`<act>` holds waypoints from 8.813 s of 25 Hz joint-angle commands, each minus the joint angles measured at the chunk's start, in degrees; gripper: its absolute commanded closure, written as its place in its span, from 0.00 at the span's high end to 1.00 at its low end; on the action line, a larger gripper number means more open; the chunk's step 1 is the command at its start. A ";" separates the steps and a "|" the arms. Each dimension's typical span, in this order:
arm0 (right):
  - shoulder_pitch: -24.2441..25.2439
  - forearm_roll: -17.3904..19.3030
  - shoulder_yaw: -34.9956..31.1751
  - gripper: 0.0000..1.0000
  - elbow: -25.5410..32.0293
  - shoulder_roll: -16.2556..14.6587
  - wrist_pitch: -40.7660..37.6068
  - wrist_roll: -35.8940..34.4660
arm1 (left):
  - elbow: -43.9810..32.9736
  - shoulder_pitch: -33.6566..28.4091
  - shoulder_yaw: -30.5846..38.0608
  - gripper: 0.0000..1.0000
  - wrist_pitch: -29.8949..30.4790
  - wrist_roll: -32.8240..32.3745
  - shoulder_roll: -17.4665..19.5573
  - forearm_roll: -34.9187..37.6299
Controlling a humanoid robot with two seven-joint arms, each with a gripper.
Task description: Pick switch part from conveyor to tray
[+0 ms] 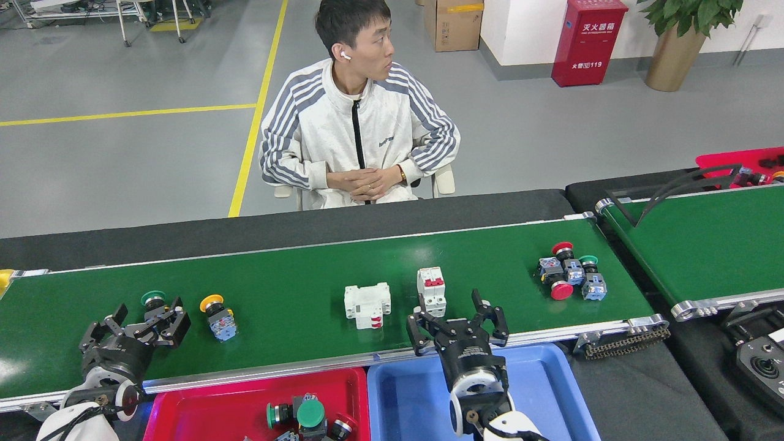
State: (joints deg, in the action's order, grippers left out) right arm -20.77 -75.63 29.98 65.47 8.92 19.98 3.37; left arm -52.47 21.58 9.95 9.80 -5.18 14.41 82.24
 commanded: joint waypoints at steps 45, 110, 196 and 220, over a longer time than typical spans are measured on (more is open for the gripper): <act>19.37 -5.14 -12.05 0.99 29.90 -3.83 -11.71 4.45 | -36.56 -30.10 14.05 1.00 -1.37 0.87 -4.74 -3.14; 11.37 1.01 8.78 1.00 24.45 -9.89 0.15 -4.95 | -23.99 -22.55 8.25 1.00 13.05 7.99 2.90 -3.05; 22.71 7.78 -28.31 1.00 24.80 -21.93 -21.38 -8.03 | -49.21 -33.18 -20.85 1.00 12.52 4.56 -17.66 9.52; 23.67 7.52 -26.64 1.00 24.45 -21.32 -21.12 -7.94 | -16.18 -16.84 14.58 1.00 20.96 4.13 5.62 -4.72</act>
State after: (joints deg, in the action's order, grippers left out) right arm 3.67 -68.02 3.56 89.38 -12.17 -1.25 -4.19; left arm -70.56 2.42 25.96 30.62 -1.12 18.79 77.72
